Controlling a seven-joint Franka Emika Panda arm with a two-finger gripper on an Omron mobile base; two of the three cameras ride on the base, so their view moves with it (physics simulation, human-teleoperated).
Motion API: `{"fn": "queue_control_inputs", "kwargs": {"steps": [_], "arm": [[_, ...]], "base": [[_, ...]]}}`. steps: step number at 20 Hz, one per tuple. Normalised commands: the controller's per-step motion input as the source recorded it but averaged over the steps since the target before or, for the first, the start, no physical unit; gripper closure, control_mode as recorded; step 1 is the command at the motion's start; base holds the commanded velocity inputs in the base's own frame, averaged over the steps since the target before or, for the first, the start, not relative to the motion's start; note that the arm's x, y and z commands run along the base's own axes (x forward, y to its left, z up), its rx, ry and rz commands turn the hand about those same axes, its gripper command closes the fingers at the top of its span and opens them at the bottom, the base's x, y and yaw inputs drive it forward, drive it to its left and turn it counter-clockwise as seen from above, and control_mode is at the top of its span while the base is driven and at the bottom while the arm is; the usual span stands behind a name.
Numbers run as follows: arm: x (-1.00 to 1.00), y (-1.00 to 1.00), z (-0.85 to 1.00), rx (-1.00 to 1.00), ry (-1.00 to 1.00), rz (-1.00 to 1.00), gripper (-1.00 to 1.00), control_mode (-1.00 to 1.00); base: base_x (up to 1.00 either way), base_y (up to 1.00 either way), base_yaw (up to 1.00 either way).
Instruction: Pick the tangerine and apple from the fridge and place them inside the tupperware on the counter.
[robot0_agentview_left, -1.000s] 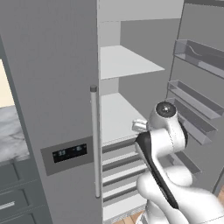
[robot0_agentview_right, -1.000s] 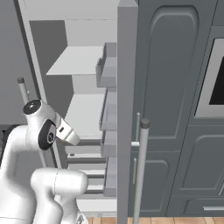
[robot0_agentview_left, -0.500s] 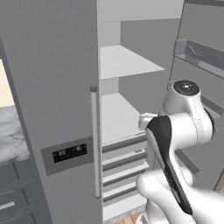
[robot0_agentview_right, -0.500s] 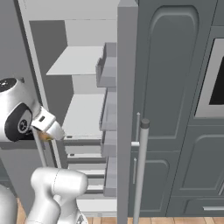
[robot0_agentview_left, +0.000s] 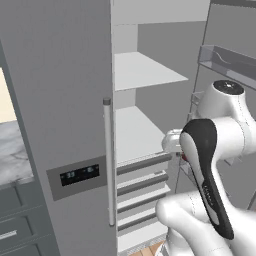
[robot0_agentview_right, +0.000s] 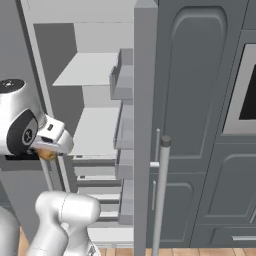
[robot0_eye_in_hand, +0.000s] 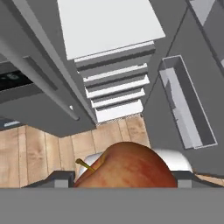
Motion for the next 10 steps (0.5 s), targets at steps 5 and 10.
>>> {"fn": "queue_control_inputs", "kwargs": {"steps": [5, 10], "arm": [[0.0, 0.02, -0.18, -0.01, 0.0, 0.33, 1.0, -1.0], [0.0, 0.0, 0.0, 0.0, 0.0, 0.0, 1.0, 1.0]], "base": [[0.0, 0.0, 0.0], [-0.03, 0.64, 0.1]]}}
